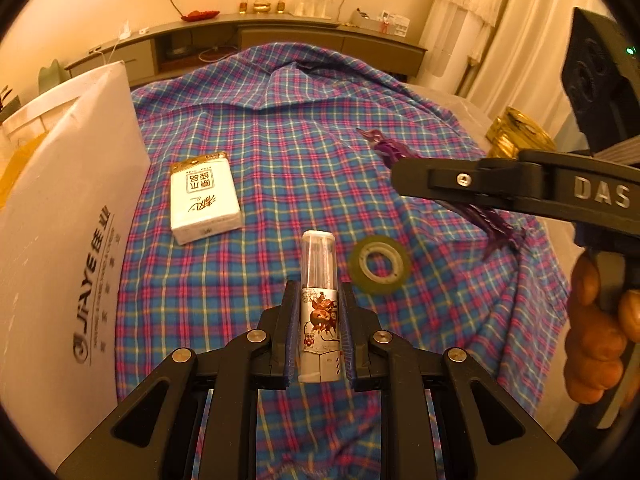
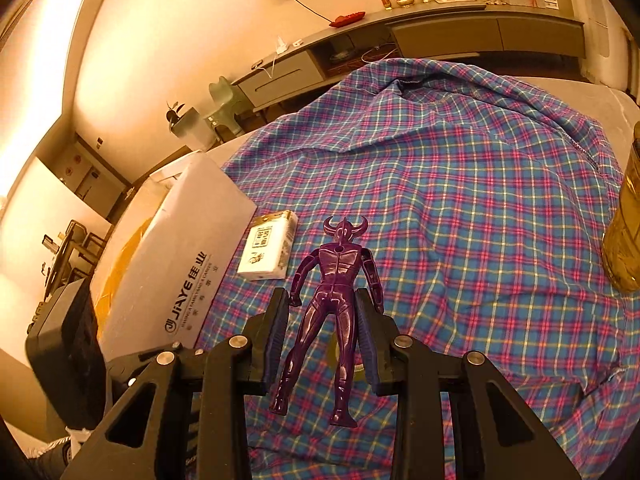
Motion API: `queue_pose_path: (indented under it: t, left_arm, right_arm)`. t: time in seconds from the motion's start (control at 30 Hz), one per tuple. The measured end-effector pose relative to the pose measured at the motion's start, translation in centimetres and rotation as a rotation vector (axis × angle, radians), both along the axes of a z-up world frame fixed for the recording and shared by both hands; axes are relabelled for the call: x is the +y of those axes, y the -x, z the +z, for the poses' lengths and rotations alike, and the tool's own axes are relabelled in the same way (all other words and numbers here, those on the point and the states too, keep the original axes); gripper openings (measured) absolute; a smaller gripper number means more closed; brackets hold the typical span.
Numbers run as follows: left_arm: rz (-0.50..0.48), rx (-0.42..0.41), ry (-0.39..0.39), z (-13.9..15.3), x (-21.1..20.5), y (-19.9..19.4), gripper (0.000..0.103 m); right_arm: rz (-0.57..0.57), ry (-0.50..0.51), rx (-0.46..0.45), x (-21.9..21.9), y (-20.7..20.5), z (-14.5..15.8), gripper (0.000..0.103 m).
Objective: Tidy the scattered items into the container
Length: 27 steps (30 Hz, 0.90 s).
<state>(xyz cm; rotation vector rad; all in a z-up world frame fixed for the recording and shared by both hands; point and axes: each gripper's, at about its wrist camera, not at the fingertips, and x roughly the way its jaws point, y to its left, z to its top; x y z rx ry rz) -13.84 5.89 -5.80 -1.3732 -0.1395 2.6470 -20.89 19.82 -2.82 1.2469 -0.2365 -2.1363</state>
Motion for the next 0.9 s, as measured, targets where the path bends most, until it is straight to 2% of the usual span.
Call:
queue_pose_path:
  t: [0.57, 0.9]
  left_arm:
    - [0.003, 0.013, -0.019, 1.9, 0.9, -6.8, 0.019]
    - [0.02, 0.023, -0.024, 3.1, 0.1, -10.2, 0.019]
  right_arm:
    - [0.02, 0.057, -0.003, 0.2, -4.8, 0.0, 0.035]
    - [0.03, 0.075, 0.002, 0.5, -7.2, 0.1, 0.035]
